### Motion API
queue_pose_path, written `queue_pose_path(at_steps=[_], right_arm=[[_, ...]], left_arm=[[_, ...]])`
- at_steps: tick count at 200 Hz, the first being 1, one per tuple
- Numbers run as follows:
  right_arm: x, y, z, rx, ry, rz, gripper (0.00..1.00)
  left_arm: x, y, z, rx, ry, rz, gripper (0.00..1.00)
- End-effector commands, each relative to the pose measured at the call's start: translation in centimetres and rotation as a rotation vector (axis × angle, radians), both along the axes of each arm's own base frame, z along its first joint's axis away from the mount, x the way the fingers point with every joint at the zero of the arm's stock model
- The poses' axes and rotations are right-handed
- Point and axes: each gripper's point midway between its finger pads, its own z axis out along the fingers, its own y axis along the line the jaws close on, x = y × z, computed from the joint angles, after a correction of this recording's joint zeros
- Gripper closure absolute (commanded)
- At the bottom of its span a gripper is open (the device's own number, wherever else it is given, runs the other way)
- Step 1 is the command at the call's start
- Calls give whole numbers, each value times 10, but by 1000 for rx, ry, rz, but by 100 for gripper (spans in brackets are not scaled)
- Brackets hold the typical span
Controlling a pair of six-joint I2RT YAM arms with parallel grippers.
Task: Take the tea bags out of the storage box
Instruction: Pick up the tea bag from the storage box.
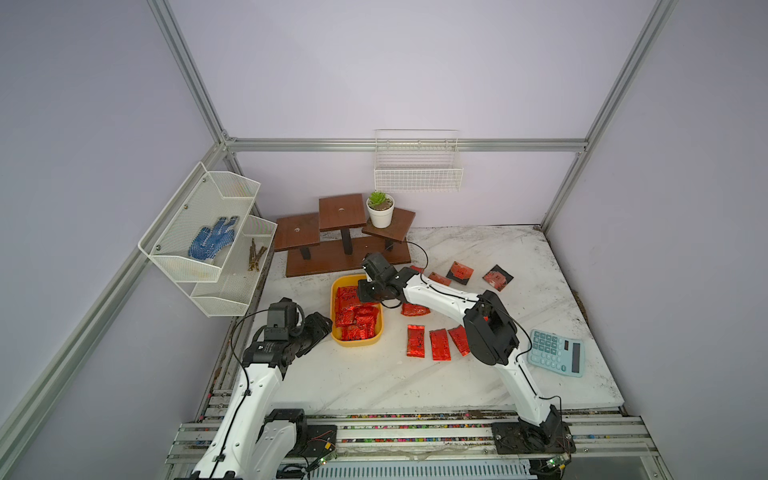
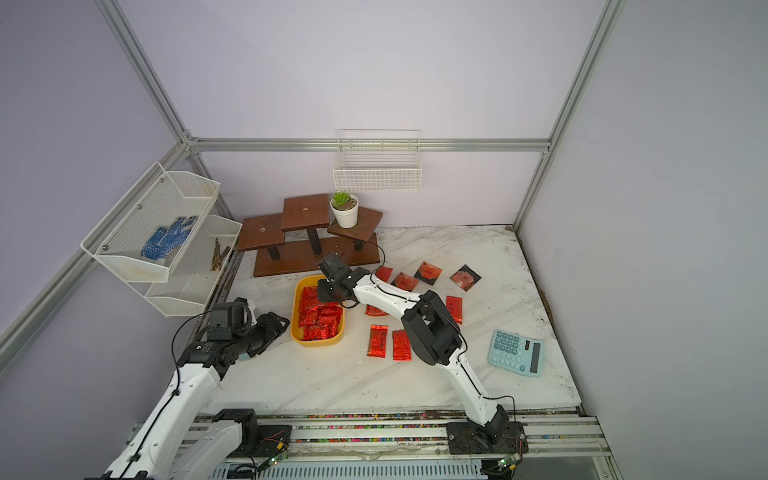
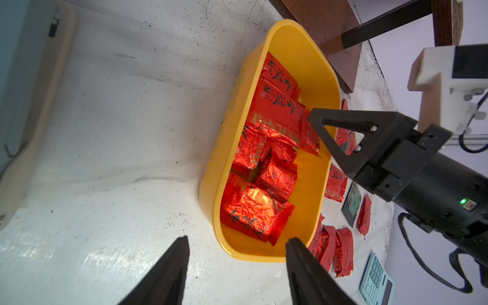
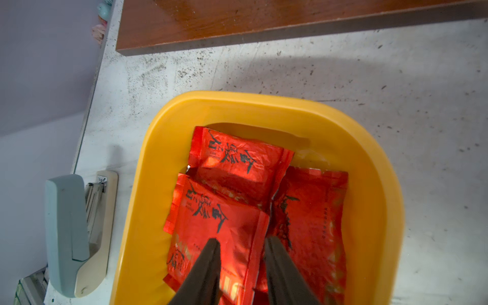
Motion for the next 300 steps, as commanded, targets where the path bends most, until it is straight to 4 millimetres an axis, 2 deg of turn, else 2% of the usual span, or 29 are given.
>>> queue_pose_path(at_steps=[1, 41, 107, 115, 134, 186, 220, 243, 277, 300], right_arm=[[1, 1, -5, -22, 0, -8, 65], [0, 5, -14, -18, 21, 4, 67], [-5, 18, -9, 67, 48, 19, 97], [-6, 19, -5, 83, 45, 20, 100], [-8, 18, 5, 120, 37, 18, 100], [-11, 10, 62, 277, -2, 13, 100], [-10, -12, 97, 383, -16, -12, 100], [-5, -38, 119, 456, -20, -42, 100], [9, -94, 142, 501, -52, -124, 100], [23, -138, 147, 492, -86, -202, 100]], left_arm=[[0, 0, 3, 1, -22, -14, 38], [-1, 0, 2, 4, -19, -15, 38], [-3, 0, 3, 9, -15, -15, 38], [-4, 1, 3, 9, -13, -15, 38], [-4, 1, 5, 10, -17, -12, 38], [-1, -7, 20, -24, -56, -44, 39], [0, -10, 32, -50, -79, -45, 40], [1, -15, 39, -68, -92, -54, 41], [1, -25, 46, -65, -102, -74, 42], [4, -34, 50, -48, -106, -95, 42]])
